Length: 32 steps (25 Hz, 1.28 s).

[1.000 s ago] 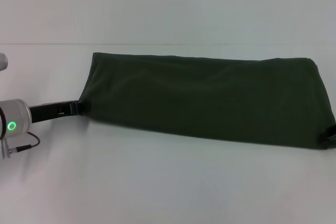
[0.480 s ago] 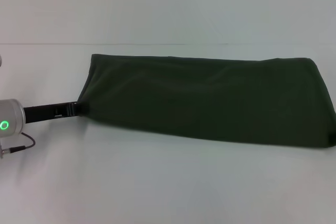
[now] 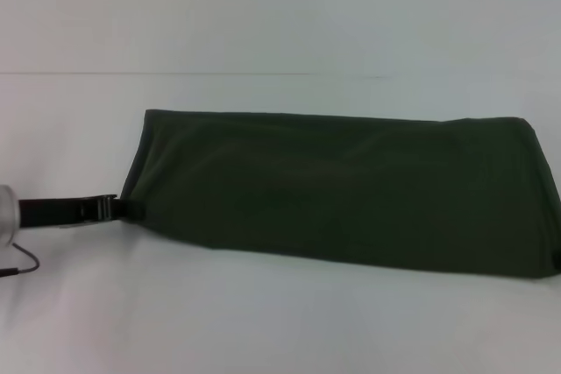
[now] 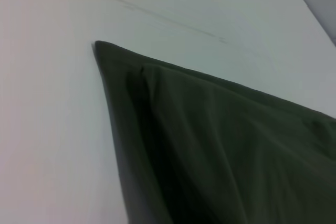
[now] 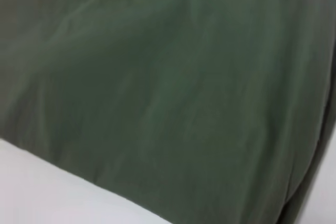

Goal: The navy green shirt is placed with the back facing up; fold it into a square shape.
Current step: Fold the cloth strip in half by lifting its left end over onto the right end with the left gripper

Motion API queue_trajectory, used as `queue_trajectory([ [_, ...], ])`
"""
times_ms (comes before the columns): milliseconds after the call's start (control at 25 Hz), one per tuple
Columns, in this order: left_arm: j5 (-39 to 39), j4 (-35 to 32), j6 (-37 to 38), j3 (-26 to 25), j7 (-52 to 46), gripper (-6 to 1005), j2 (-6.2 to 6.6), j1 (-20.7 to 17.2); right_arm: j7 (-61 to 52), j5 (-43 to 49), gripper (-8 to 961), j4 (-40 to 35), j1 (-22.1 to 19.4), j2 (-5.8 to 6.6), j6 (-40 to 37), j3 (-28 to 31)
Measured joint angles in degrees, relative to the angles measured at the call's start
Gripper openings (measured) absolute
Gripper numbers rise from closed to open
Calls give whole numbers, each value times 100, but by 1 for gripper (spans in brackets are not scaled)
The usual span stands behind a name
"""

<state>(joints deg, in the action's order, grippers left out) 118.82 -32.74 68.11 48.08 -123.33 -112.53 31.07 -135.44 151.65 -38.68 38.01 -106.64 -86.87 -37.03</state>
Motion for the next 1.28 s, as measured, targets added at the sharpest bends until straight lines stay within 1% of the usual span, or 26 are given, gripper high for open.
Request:
queue_trajectory([
  [120, 38, -187, 389, -46, -182, 92, 39, -139, 157, 224, 13, -5, -9, 12, -182, -4],
  [200, 189, -304, 700, -205, -298, 93, 52, -222, 261, 382, 13, -7, -18, 12, -282, -5],
  [320, 712, -388, 1351, -745, -478, 95, 87, -300, 422, 529, 13, -8, -39, 13, -451, -6],
  [440, 965, -413, 1830, -1144, -540, 98, 113, -388, 623, 558, 13, -14, -62, 13, -629, -5],
  [480, 1032, -451, 2086, -1284, -543, 98, 116, -486, 671, 559, 14, -21, -66, 13, -678, -4],
  [840, 1052, -477, 2713, -1326, -548, 105, 75, -713, 952, 567, 13, -54, -83, 19, -916, -1],
  [1280, 1056, -427, 2799, -1400, -599, 113, 56, -733, 1001, 558, 63, -78, -112, -5, -952, 39],
])
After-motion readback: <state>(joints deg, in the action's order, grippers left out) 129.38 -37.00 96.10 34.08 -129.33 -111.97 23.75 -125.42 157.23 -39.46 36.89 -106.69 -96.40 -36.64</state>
